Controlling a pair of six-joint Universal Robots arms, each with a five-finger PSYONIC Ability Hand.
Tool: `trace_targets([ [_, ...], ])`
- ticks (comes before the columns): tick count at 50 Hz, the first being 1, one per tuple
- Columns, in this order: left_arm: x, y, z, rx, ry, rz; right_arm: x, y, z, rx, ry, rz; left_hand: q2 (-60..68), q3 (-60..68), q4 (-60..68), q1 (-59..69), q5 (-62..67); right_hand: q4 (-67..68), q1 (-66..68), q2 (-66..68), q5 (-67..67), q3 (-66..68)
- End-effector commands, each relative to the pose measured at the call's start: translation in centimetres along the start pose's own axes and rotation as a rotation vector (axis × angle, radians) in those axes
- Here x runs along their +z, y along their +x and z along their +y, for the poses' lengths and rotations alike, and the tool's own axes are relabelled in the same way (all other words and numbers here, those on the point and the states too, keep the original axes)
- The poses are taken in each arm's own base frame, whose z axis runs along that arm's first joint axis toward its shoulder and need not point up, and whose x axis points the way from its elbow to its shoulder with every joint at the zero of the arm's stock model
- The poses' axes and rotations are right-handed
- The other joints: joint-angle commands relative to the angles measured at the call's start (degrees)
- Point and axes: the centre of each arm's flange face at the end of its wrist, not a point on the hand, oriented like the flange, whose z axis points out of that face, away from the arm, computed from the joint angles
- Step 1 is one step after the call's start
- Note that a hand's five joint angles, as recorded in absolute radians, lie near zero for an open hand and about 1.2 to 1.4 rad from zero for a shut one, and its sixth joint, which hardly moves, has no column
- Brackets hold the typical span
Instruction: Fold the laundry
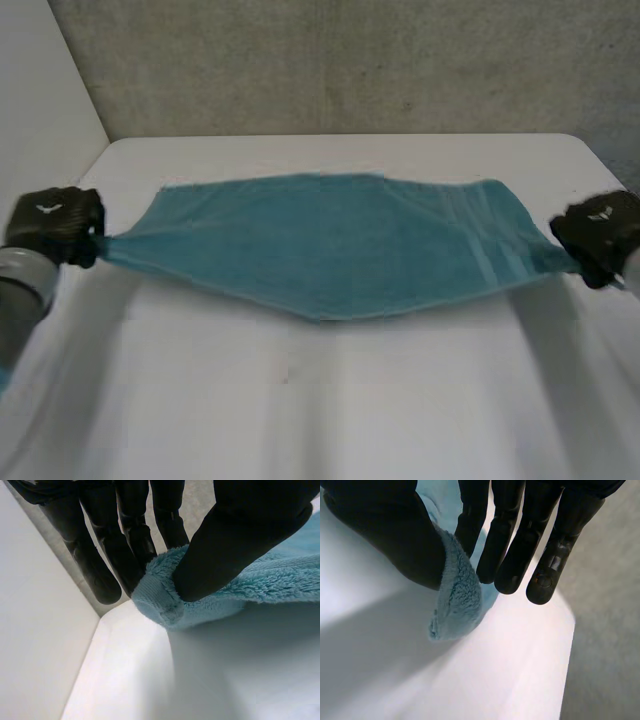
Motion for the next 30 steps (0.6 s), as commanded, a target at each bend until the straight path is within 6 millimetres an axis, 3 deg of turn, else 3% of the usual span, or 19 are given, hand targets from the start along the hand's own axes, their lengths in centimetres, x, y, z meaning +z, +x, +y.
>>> trace_targets([
  [1, -3.7, -1.8, -1.2, 0.004, -0.110, 0.082, -3.4, 1.1, 2.0, -0.095, -0.191, -0.095, 10.23, 10.50, 10.26, 13.51, 11.99, 11.44, 23.43, 12.18, 13.25, 11.81],
  [10, -3.8, -0.9, -0.1, 0.030, -0.155, 0.180, -1.3, 2.4, 2.4, -0.125, -0.127, 0.015, 10.23, 10.50, 10.26, 13.51, 11.99, 11.44, 23.43, 12.18, 13.25, 11.81],
  [12, -2.2, -0.8, 1.5, 0.022, -0.192, 0.191, -0.1, 2.3, 2.9, -0.112, -0.123, 0.021, 10.23, 10.50, 10.26, 13.51, 11.99, 11.44, 23.43, 12.18, 13.25, 11.81],
  [14, -1.0, -1.0, 1.9, 0.029, -0.181, 0.182, 2.4, 1.9, 3.8, -0.085, -0.108, 0.031, 10.23, 10.50, 10.26, 13.51, 11.99, 11.44, 23.43, 12.18, 13.25, 11.81],
  [15, 0.0, -1.0, 2.1, 0.037, -0.166, 0.173, 2.4, 1.9, 3.8, -0.085, -0.108, 0.031, 10.23, 10.50, 10.26, 13.51, 11.99, 11.44, 23.43, 12.18, 13.25, 11.81],
  [18, 1.1, -0.9, 2.2, 0.046, -0.146, 0.166, 4.5, 1.4, 3.3, -0.074, -0.055, 0.048, 10.23, 10.50, 10.26, 13.51, 11.99, 11.44, 23.43, 12.18, 13.25, 11.81],
  [20, 3.3, -0.1, 2.3, 0.070, -0.105, 0.156, 5.4, 1.2, 3.1, -0.070, -0.036, 0.058, 10.23, 10.50, 10.26, 13.51, 11.99, 11.44, 23.43, 12.18, 13.25, 11.81],
  [21, 3.3, -0.1, 2.3, 0.070, -0.105, 0.156, 6.7, 0.9, 3.0, -0.067, -0.020, 0.071, 10.23, 10.50, 10.26, 13.51, 11.99, 11.44, 23.43, 12.18, 13.25, 11.81],
  [22, 4.5, 0.2, 2.2, 0.078, -0.074, 0.143, 7.8, 0.6, 3.0, -0.070, -0.010, 0.089, 10.23, 10.50, 10.26, 13.51, 11.99, 11.44, 23.43, 12.18, 13.25, 11.81],
  [25, 5.6, 0.5, 2.2, 0.091, -0.054, 0.131, 8.9, 0.4, 2.8, -0.075, 0.001, 0.112, 10.23, 10.50, 10.26, 13.51, 11.99, 11.44, 23.43, 12.18, 13.25, 11.81],
  [27, 8.3, 1.3, 2.4, 0.103, -0.023, 0.103, 11.0, -0.2, 2.5, -0.084, 0.022, 0.156, 10.23, 10.50, 10.26, 13.51, 11.99, 11.44, 23.43, 12.18, 13.25, 11.81],
  [28, 8.3, 1.3, 2.4, 0.103, -0.023, 0.103, 11.0, -0.2, 2.5, -0.084, 0.022, 0.156, 10.23, 10.50, 10.26, 13.51, 11.99, 11.44, 23.43, 12.18, 13.25, 11.81],
  [30, 10.2, 2.4, 2.6, 0.119, -0.002, 0.097, 12.8, -0.3, 2.0, -0.090, 0.063, 0.202, 10.23, 10.50, 10.26, 13.51, 11.99, 11.44, 23.43, 12.18, 13.25, 11.81],
])
